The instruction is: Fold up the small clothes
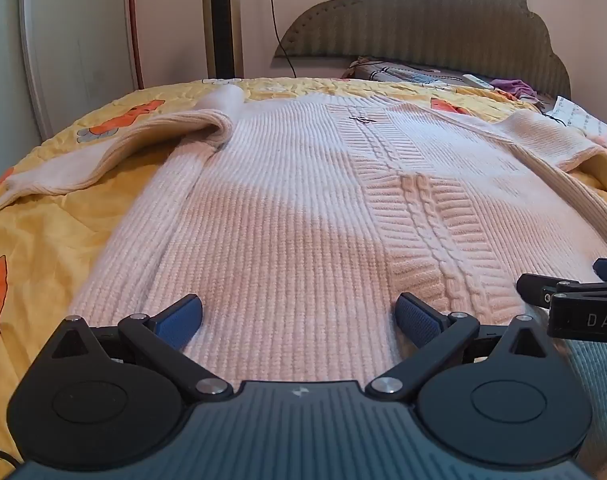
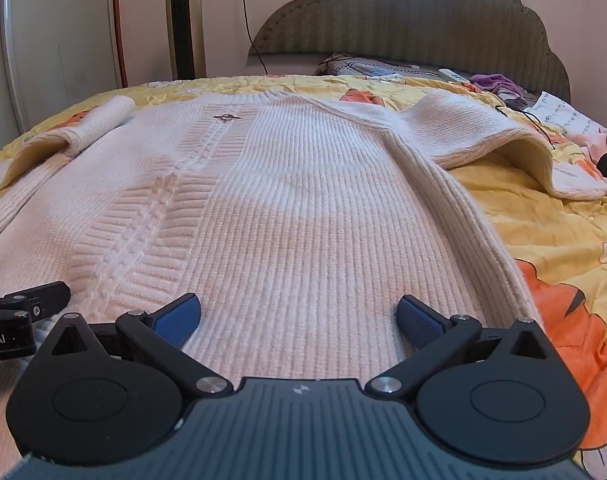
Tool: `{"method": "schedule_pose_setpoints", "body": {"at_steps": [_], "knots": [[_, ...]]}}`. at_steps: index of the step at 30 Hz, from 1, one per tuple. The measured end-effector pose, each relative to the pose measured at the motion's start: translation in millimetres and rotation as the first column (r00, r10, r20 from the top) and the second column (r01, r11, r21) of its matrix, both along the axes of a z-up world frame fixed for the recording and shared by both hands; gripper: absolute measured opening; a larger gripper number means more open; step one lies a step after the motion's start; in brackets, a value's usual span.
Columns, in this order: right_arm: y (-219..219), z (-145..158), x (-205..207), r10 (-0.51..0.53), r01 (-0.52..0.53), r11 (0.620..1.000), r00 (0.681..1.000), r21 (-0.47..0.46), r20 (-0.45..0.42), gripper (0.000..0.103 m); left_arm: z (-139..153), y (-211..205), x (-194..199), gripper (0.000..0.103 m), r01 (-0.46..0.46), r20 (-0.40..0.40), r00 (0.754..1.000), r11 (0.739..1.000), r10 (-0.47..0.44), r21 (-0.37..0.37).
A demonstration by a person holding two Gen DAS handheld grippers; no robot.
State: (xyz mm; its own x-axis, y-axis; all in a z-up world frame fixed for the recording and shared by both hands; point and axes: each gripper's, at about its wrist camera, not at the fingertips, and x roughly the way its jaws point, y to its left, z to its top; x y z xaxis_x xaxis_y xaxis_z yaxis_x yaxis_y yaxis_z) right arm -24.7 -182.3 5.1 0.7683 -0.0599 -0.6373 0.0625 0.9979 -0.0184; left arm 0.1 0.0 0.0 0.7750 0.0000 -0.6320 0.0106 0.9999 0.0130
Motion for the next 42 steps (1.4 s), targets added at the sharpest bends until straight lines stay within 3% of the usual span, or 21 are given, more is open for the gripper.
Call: {"method": "schedule_pose_setpoints", "body": {"at_steps": [42], "knots": [[0.2,0.5,-0.4,0.001,-0.001,1.000,1.000,0.008,0.000,0.103,2.2,-1.9,-3.1,0.103,-0.019,0.002,1.000,0.999,0.019,0.026]]}}
